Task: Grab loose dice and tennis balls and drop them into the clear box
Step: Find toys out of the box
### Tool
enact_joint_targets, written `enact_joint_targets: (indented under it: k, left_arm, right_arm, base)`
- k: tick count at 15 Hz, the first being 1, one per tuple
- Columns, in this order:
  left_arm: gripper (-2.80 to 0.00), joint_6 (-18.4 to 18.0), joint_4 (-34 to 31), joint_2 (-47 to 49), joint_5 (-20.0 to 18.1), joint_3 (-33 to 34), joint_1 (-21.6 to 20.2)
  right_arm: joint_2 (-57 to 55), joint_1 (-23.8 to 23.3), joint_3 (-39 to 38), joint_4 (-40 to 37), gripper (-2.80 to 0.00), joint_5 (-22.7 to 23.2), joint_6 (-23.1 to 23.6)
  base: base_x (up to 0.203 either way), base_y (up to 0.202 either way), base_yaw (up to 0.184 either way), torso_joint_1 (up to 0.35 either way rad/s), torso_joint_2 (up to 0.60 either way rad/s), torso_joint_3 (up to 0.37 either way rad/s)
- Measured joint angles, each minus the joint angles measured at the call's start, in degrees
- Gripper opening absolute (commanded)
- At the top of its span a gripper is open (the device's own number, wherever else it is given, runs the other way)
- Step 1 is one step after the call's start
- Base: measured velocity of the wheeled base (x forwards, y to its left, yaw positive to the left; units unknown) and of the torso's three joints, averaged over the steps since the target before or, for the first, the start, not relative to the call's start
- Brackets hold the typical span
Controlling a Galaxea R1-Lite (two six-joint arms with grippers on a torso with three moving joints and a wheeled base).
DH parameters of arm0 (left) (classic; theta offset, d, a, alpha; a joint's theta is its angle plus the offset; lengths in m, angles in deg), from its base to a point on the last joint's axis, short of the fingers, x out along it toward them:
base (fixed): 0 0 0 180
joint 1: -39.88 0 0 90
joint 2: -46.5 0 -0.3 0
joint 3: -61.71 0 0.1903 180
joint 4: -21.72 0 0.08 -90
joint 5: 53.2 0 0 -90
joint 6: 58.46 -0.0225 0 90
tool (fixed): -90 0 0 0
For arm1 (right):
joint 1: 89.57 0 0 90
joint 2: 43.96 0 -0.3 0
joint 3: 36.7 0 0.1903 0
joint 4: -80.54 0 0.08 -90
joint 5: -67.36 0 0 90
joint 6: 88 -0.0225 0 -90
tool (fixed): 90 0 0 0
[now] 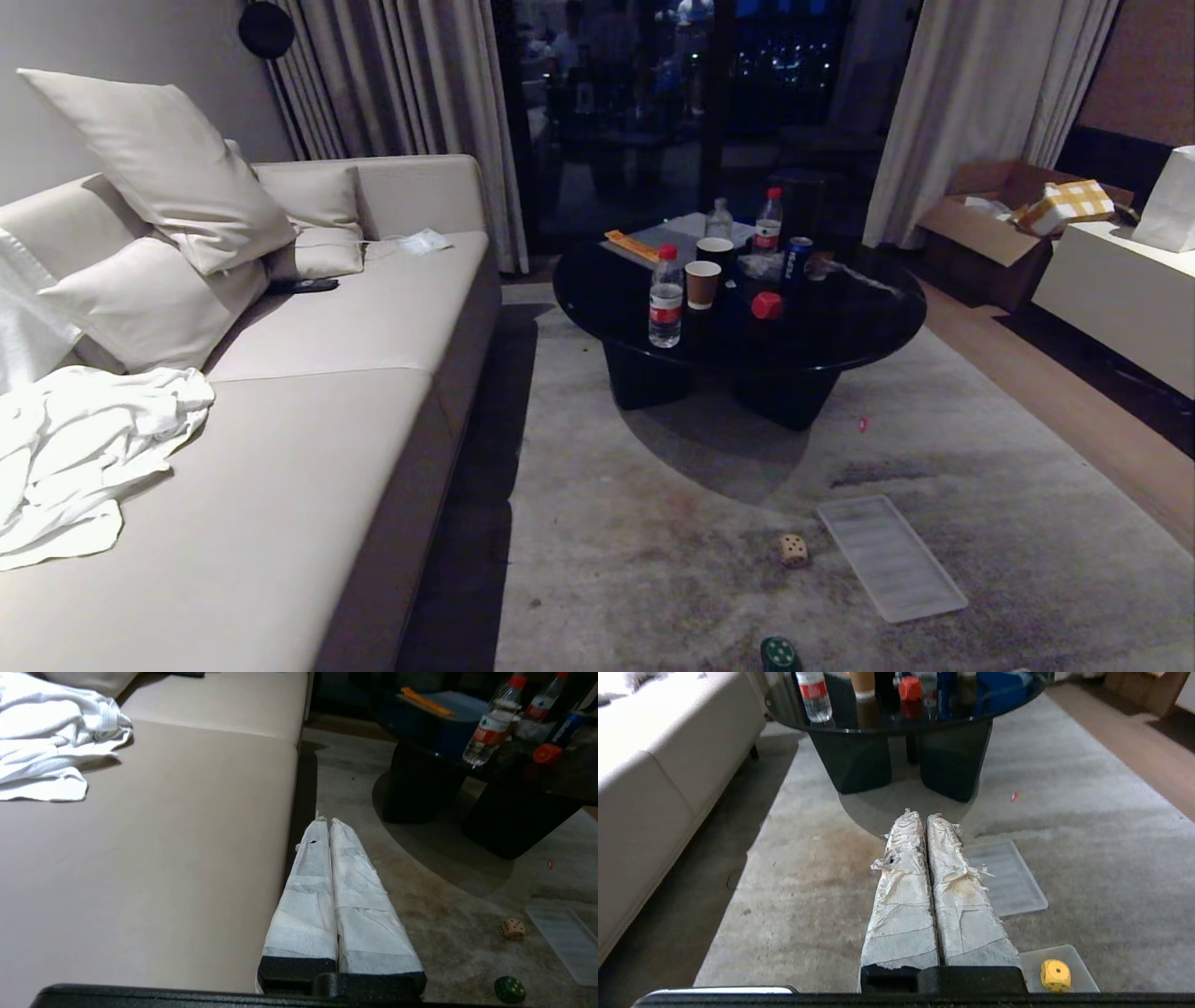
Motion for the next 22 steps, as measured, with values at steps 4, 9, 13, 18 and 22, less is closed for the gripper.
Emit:
enact_joint_targets:
  k: [4, 9, 13, 18, 22]
  left_arm:
    - [-2.8, 0.0, 0.0, 0.0, 0.0, 0.0, 0.0]
    - [-2.8, 0.0, 0.0, 0.0, 0.0, 0.0, 0.0]
    - [-2.8, 0.0, 0.0, 0.0, 0.0, 0.0, 0.0]
    - [-2.8, 0.0, 0.0, 0.0, 0.0, 0.0, 0.0]
    - [-2.8, 0.0, 0.0, 0.0, 0.0, 0.0, 0.0]
  right_arm:
    - [0.0, 0.0, 0.0, 0.0, -2.8, 0.0, 0.1]
    - [0.0, 0.0, 0.0, 0.0, -2.8, 0.0, 0.1]
    - [0.0, 0.0, 0.0, 0.0, -2.8, 0.0, 0.1]
    - [0.0, 0.0, 0.0, 0.0, -2.8, 0.0, 0.0]
    - [0.0, 0.0, 0.0, 0.0, -2.8, -0.1, -0.1]
  base:
    - [0.0, 0.0, 0.0, 0.001, 0.0, -0.197]
    - [0.0, 0.0, 0.0, 0.004, 0.0, -0.195]
    - [0.0, 0.0, 0.0, 0.004, 0.0, -0.197]
    - [0.0, 0.0, 0.0, 0.003, 0.0, -0.198]
    - [0.0, 0.0, 0.0, 0.003, 0.0, -0.197]
